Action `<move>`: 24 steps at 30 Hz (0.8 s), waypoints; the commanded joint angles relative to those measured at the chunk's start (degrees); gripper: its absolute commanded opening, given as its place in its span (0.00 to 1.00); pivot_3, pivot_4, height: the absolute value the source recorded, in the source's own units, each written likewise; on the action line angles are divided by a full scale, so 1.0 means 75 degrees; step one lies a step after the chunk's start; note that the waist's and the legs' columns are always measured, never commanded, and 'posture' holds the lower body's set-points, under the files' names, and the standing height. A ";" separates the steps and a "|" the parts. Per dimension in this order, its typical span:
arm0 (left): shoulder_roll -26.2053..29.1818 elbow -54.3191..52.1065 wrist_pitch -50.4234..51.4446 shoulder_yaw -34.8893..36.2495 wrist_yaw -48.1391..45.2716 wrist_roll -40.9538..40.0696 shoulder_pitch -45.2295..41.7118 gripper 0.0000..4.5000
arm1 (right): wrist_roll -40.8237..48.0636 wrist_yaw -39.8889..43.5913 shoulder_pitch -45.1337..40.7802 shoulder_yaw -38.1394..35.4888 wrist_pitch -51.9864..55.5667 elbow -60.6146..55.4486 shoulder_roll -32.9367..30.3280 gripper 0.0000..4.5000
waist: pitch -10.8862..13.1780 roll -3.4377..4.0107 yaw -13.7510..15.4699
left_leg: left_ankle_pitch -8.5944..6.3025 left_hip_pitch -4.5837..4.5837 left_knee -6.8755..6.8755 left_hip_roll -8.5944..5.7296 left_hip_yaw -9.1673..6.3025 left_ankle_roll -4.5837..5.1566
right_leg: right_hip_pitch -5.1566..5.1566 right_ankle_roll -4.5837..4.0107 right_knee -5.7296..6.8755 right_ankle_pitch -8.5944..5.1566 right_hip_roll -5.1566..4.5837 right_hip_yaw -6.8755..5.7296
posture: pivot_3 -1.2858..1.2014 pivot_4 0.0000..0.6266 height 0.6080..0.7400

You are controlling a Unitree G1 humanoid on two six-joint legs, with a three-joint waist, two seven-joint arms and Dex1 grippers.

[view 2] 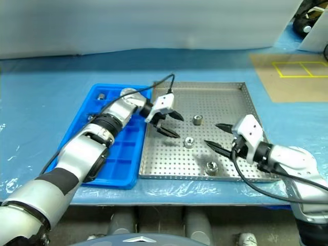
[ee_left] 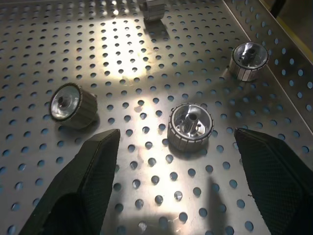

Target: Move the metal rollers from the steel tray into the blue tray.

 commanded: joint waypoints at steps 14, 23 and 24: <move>-0.0620 0.0989 -0.1028 -0.0331 0.1413 0.1470 -0.0055 0.88 | 0.0633 -0.1006 0.1093 -0.0830 0.0622 -0.1605 -0.0005 0.75 | 0.0000 0.0001 -0.0632 | -0.0047 -0.0014 0.0051 -0.0016 0.0017 0.0073 | -0.0001 0.0068 -0.0019 -0.0020 -0.0002 0.0033 | 0.25 0.24 1.00; -0.0569 0.1036 -0.0968 -0.0262 0.1272 0.1603 0.0063 0.88 | 0.0572 -0.1149 0.0879 -0.0568 0.0583 -0.1468 -0.0045 0.75 | -0.0002 0.0003 -0.0688 | -0.0064 -0.0034 0.0050 -0.0033 0.0020 0.0102 | 0.0001 0.0050 -0.0053 -0.0009 -0.0025 0.0032 | 0.26 0.24 1.00; -0.0585 0.1032 -0.0953 -0.0220 0.1229 0.1557 0.0076 0.88 | 0.0570 -0.1154 0.0849 -0.0550 0.0582 -0.1452 -0.0055 0.75 | -0.0002 0.0003 -0.0692 | -0.0066 -0.0034 0.0050 -0.0033 0.0022 0.0104 | 0.0002 0.0050 -0.0055 -0.0009 -0.0026 0.0032 | 0.26 0.24 1.00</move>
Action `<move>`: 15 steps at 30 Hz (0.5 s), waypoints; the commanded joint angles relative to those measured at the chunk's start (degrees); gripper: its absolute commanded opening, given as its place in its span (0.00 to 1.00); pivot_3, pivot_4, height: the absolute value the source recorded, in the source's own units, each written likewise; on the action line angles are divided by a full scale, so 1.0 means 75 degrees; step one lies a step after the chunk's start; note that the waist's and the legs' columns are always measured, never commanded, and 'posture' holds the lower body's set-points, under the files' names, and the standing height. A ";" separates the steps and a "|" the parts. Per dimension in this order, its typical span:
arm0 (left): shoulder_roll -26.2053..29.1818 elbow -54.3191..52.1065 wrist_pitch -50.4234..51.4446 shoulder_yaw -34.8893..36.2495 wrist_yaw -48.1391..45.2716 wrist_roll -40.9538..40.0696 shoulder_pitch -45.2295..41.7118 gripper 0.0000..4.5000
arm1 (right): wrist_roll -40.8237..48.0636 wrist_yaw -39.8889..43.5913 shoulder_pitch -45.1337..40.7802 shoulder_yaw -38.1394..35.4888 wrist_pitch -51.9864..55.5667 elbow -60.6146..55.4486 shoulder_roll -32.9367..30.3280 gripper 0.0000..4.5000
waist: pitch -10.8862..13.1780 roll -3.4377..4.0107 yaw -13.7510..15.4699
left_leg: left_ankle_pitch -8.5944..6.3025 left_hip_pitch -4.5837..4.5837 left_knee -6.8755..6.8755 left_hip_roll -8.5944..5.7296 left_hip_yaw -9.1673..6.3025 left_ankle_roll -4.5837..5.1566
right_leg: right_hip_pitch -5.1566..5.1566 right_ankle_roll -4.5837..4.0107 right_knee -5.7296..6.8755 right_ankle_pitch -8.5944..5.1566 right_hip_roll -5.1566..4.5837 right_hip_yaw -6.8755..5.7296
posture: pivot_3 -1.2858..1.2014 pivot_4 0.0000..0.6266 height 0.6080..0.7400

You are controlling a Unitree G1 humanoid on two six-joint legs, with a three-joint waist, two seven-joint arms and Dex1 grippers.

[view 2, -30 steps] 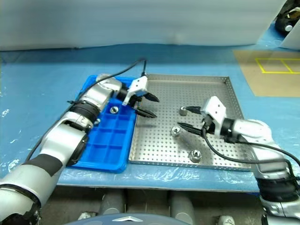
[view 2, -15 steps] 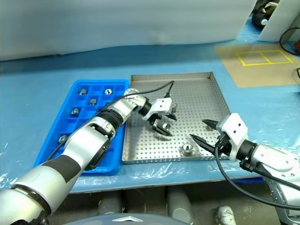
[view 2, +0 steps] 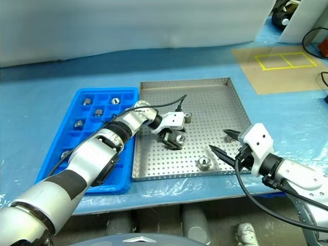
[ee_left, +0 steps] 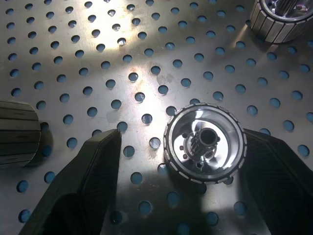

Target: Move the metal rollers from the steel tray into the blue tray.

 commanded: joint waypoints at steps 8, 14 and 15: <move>-0.0023 -0.0071 -0.0050 0.0121 -0.0054 0.0056 0.0120 0.59 | 0.0025 -0.0088 -0.0226 0.0167 -0.0051 -0.0079 -0.0100 0.75 | -0.0001 0.0001 -0.0029 | -0.0005 0.0001 -0.0002 0.0000 0.0010 0.0008 | 0.0004 -0.0001 -0.0010 0.0001 -0.0002 0.0002 | 0.26 0.24 1.00; 0.0072 -0.0065 -0.0094 0.0131 -0.0069 0.0099 0.0143 0.47 | 0.0023 -0.0085 -0.0414 0.0271 -0.0059 0.0029 -0.0136 0.75 | -0.0001 0.0002 -0.0071 | -0.0008 0.0004 -0.0002 0.0000 0.0012 0.0012 | 0.0010 -0.0001 -0.0019 0.0001 -0.0003 0.0002 | 0.27 0.24 1.00; 0.0078 -0.0065 -0.0056 0.0153 -0.0048 0.0082 0.0135 0.40 | 0.0019 -0.0079 -0.0461 0.0302 -0.0061 0.0057 -0.0146 0.75 | -0.0001 0.0002 -0.0076 | -0.0008 0.0004 -0.0002 0.0000 0.0013 0.0013 | 0.0011 -0.0002 -0.0020 0.0001 -0.0004 0.0002 | 0.27 0.24 1.00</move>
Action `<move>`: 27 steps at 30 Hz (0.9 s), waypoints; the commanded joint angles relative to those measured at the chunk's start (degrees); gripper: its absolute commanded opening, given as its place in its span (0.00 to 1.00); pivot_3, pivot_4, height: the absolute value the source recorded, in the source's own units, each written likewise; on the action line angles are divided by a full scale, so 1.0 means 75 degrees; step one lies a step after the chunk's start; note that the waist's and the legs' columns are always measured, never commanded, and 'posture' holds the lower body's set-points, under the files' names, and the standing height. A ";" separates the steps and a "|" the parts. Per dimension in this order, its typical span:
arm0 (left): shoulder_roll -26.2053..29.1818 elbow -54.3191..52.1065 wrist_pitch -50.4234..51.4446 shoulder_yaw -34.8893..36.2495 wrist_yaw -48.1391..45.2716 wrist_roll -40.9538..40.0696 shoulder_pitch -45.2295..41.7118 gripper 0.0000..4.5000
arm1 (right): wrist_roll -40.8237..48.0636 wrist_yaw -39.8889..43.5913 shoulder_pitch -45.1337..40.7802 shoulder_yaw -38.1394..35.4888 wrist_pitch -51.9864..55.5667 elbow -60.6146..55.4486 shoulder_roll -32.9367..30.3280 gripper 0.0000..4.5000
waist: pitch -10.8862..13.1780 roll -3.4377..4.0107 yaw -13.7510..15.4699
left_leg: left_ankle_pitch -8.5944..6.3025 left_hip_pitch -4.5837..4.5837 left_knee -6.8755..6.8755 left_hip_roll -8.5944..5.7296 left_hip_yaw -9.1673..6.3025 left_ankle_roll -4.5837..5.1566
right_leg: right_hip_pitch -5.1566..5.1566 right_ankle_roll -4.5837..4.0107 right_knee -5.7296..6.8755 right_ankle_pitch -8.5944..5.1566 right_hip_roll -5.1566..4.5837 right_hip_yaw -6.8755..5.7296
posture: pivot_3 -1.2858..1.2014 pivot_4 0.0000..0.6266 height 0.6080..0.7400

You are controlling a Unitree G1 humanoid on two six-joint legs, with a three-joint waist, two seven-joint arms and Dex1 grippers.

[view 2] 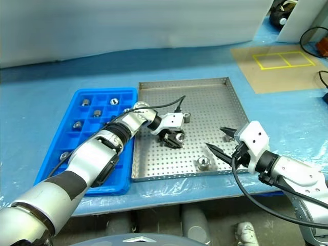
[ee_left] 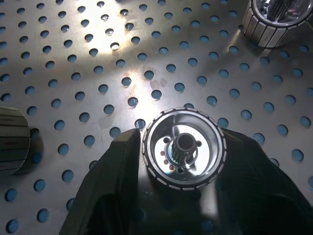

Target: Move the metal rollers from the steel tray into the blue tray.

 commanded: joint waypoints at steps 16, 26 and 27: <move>0.0811 -0.0683 0.1050 0.1383 -0.1000 -0.1216 -0.0865 0.38 | -0.0184 0.0681 -0.1956 0.1399 -0.0566 0.1323 -0.0213 0.75 | 0.0001 0.0001 0.0096 | -0.0001 0.0006 -0.0019 0.0000 0.0006 0.0002 | 0.0007 -0.0005 -0.0018 0.0008 -0.0001 0.0002 | 0.35 0.24 1.00; 0.2664 -0.2401 0.2074 0.1757 -0.1804 -0.1761 -0.0270 0.38 | -0.0741 0.1869 -0.4144 0.3114 -0.1672 0.3459 0.0549 0.75 | 0.0004 0.0007 0.0560 | 0.0024 0.0036 -0.0075 0.0007 0.0032 -0.0003 | 0.0000 -0.0009 -0.0015 0.0010 0.0001 0.0004 | 0.45 0.24 1.00; 0.2771 -0.2631 0.2212 0.1747 -0.1795 -0.1799 -0.0147 0.38 | -0.0783 0.1961 -0.4246 0.3193 -0.1761 0.3601 0.0609 0.75 | 0.0004 0.0007 0.0632 | 0.0028 0.0039 -0.0082 0.0010 0.0033 -0.0005 | -0.0001 -0.0009 -0.0015 0.0010 0.0002 0.0001 | 0.45 0.24 1.00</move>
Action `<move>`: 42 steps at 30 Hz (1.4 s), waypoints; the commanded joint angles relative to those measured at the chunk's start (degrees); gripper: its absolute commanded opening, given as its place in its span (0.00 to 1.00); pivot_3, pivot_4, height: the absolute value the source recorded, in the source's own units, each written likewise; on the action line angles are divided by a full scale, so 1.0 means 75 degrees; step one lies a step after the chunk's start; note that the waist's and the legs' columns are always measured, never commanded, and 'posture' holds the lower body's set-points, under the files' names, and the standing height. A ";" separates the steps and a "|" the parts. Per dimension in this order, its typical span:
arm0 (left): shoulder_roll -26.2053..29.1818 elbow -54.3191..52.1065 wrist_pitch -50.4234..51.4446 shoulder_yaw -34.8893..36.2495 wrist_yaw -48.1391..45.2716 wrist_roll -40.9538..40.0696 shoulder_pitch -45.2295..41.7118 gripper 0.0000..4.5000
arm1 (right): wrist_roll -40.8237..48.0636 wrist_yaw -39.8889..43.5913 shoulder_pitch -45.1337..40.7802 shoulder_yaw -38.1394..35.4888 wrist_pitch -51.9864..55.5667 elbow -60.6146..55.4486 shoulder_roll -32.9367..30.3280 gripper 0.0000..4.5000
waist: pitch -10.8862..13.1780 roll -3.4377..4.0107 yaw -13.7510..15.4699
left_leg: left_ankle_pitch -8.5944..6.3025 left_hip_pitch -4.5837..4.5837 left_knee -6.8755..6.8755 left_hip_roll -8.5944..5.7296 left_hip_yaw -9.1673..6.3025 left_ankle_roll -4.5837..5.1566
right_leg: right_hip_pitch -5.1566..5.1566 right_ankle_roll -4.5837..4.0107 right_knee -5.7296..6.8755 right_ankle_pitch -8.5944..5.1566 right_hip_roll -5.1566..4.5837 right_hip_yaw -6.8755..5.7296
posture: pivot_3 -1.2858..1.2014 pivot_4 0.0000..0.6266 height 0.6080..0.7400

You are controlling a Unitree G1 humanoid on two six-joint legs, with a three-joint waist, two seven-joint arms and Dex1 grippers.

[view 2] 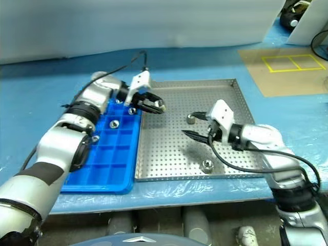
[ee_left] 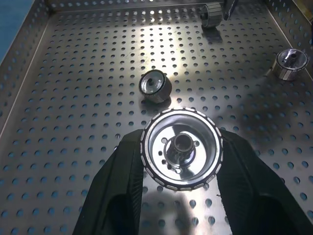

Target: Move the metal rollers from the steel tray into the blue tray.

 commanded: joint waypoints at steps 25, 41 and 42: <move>0.3636 -0.9279 0.5760 0.1404 0.1263 -0.3154 0.6767 0.38 | -0.0755 0.1644 -0.1657 0.1097 -0.1615 0.2412 0.1340 0.75 | 0.0007 0.0003 0.0890 | 0.0068 -0.0036 -0.0017 0.0042 -0.0037 -0.0155 | -0.0089 -0.0045 0.0140 -0.0030 -0.0001 -0.0114 | 0.53 0.24 1.00; 0.3778 -0.7781 0.4511 0.0230 0.1629 -0.2569 0.6609 0.74 | -0.0769 0.1397 -0.1394 0.0907 -0.1451 0.2090 0.1198 0.75 | 0.0004 0.0004 0.0823 | 0.0081 -0.0006 -0.0016 0.0046 -0.0042 -0.0177 | -0.0085 -0.0044 0.0160 -0.0029 0.0031 -0.0101 | 0.52 0.24 1.00; 0.3796 -0.7647 0.4381 0.0183 0.1712 -0.2465 0.6576 0.81 | -0.0770 0.1387 -0.1396 0.0910 -0.1449 0.2086 0.1198 0.75 | 0.0004 0.0004 0.0808 | 0.0085 0.0007 -0.0016 0.0046 -0.0042 -0.0182 | -0.0080 -0.0045 0.0171 -0.0029 0.0030 -0.0098 | 0.51 0.24 1.00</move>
